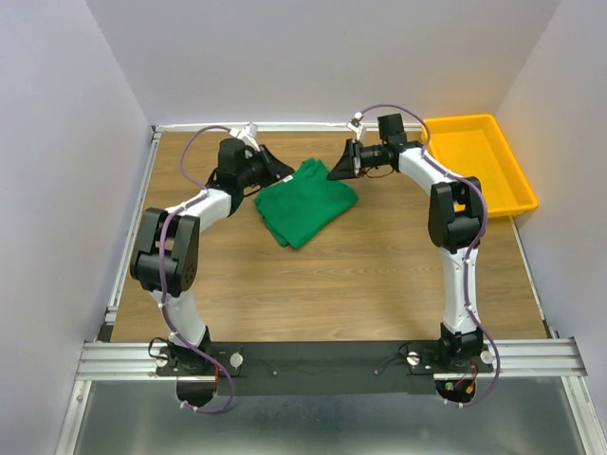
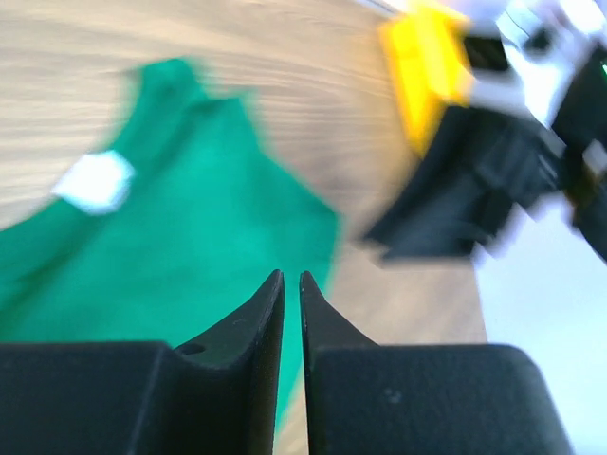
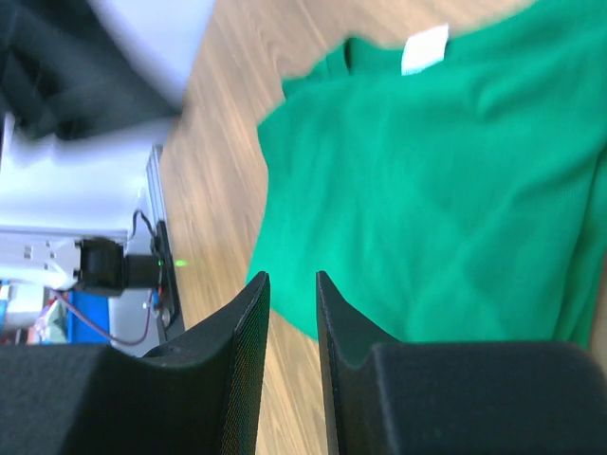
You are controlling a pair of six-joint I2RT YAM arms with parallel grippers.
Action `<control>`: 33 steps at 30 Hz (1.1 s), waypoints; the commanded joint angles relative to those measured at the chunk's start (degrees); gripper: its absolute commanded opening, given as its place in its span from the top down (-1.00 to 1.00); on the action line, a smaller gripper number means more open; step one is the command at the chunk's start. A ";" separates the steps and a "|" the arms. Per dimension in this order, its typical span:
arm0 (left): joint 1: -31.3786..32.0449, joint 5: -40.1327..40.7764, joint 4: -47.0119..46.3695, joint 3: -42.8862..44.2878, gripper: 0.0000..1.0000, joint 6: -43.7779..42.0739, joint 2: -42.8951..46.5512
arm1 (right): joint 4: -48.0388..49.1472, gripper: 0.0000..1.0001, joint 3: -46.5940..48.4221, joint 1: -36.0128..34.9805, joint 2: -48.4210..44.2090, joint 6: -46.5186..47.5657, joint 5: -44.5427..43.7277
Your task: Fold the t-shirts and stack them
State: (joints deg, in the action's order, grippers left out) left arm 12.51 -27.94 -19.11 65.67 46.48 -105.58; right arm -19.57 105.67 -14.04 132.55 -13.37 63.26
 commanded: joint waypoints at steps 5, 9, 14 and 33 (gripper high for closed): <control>11.82 -6.25 -7.07 -9.15 0.62 0.19 1.27 | -0.73 0.36 8.40 -0.72 10.17 -8.77 -4.46; 13.50 -6.33 -9.98 -12.32 0.67 2.47 -1.29 | -0.82 0.45 10.61 -0.72 13.96 -10.98 -7.27; 13.24 -3.45 -6.57 -14.60 0.76 1.51 -4.10 | -1.08 0.48 9.21 -0.63 14.76 -11.50 -16.21; 4.81 9.30 3.11 -24.89 0.73 0.81 12.13 | -3.89 0.25 9.56 0.33 8.35 1.13 -4.05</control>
State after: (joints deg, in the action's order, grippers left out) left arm 18.94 -25.80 -21.30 40.64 49.10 -101.34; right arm -20.27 114.69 -14.24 145.47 -19.75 54.98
